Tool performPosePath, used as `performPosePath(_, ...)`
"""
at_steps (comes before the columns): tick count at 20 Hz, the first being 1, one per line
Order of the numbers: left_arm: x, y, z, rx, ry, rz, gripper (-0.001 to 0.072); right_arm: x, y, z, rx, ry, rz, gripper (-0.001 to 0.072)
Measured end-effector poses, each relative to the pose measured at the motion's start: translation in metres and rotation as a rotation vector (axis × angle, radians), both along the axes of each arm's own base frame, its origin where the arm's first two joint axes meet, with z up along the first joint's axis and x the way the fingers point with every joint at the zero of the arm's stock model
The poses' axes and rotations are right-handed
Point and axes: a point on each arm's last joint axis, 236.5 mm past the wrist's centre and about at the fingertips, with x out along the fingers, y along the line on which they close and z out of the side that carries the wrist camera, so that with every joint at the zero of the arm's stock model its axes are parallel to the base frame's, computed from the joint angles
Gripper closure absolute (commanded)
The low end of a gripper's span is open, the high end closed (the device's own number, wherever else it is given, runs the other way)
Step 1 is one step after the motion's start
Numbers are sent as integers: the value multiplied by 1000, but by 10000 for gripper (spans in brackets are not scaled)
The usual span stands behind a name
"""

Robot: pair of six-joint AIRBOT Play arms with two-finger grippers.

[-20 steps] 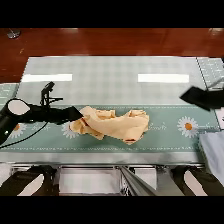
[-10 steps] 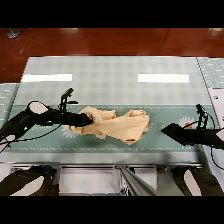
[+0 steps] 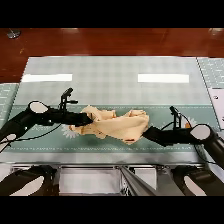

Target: Fold the shirts.

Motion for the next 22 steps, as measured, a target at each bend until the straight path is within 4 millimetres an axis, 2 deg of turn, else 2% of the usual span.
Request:
performPosePath(4,1,1,0,3,-5,4,685,7,19,-13,6,37,15,117)
performPosePath(5,1,0,0,2,-5,4,685,11,24,-15,15,42,11,230)
performPosePath(7,1,0,0,2,-4,3,685,18,28,-20,13,39,16,591)
performPosePath(8,2,1,0,2,-5,4,685,22,33,-20,28,39,16,684)
performPosePath(11,8,3,7,-6,-27,0,686,33,48,-13,82,8,57,687)
performPosePath(13,23,5,35,-22,-132,-32,686,58,48,9,78,-70,88,687)
performPosePath(14,34,8,57,-32,-202,-37,686,79,43,31,60,-136,101,687)
performPosePath(15,51,12,88,-41,-293,-20,687,102,36,58,36,-211,112,687)
performPosePath(17,86,25,162,-47,-493,36,688,153,16,134,-26,-404,110,687)
performPosePath(18,98,29,202,-52,-596,50,688,175,7,183,-55,-519,109,687)
performPosePath(20,106,34,294,-59,-816,58,688,194,-2,288,-105,-749,134,687)
performPosePath(22,100,41,375,-48,-1000,71,688,188,-11,380,-185,-949,161,687)
